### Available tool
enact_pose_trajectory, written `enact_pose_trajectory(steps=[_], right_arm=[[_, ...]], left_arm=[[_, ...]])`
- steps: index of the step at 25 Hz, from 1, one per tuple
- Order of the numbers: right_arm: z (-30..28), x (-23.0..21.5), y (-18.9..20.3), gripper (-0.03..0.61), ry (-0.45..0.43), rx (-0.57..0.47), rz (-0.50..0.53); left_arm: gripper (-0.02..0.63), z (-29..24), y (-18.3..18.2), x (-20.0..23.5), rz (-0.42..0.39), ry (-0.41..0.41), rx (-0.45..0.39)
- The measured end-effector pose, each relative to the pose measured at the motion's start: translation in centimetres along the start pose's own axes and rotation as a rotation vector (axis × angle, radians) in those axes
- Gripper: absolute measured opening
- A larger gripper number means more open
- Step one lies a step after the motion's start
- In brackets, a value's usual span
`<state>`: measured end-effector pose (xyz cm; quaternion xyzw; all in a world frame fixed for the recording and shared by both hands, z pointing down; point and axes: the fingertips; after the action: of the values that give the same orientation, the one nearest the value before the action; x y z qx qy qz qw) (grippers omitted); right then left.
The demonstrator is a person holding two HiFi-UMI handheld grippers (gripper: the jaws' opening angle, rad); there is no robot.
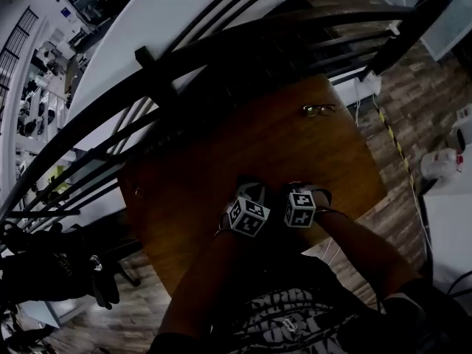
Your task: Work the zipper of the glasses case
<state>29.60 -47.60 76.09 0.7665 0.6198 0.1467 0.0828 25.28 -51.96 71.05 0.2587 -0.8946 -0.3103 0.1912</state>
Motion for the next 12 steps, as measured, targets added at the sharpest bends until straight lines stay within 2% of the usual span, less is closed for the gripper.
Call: enact_pose_trajectory(steps=[4,8,10,12], right_arm=[[-1.4,-4.3,-2.2,0.000,-0.005,-0.017,0.115],[-2.9,-8.9,-5.2,0.005,0.091,-0.068,0.165],[-3.3,-10.3,-5.6,0.008,0.172,-0.098,0.145],[-2.9,-11.4,-4.5,0.000,0.269,-0.119,0.008]], left_arm=[[0.006,0.3,0.0,0.3,0.033,0.006,-0.008],[0.006,0.2,-0.1,0.3,0.110,0.046,-0.026],[0.005,0.1,-0.1,0.4,0.166,0.075,-0.042],[0.005,0.2,-0.1,0.4,0.175,0.081,-0.049]])
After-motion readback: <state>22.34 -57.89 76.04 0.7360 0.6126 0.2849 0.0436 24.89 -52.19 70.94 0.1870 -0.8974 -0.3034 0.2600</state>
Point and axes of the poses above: the fingertips, and each gripper's own axes: z backward along the fingers, x to its left, y out of its underside, and after that the axes turned 9 degrees about z, right-handed
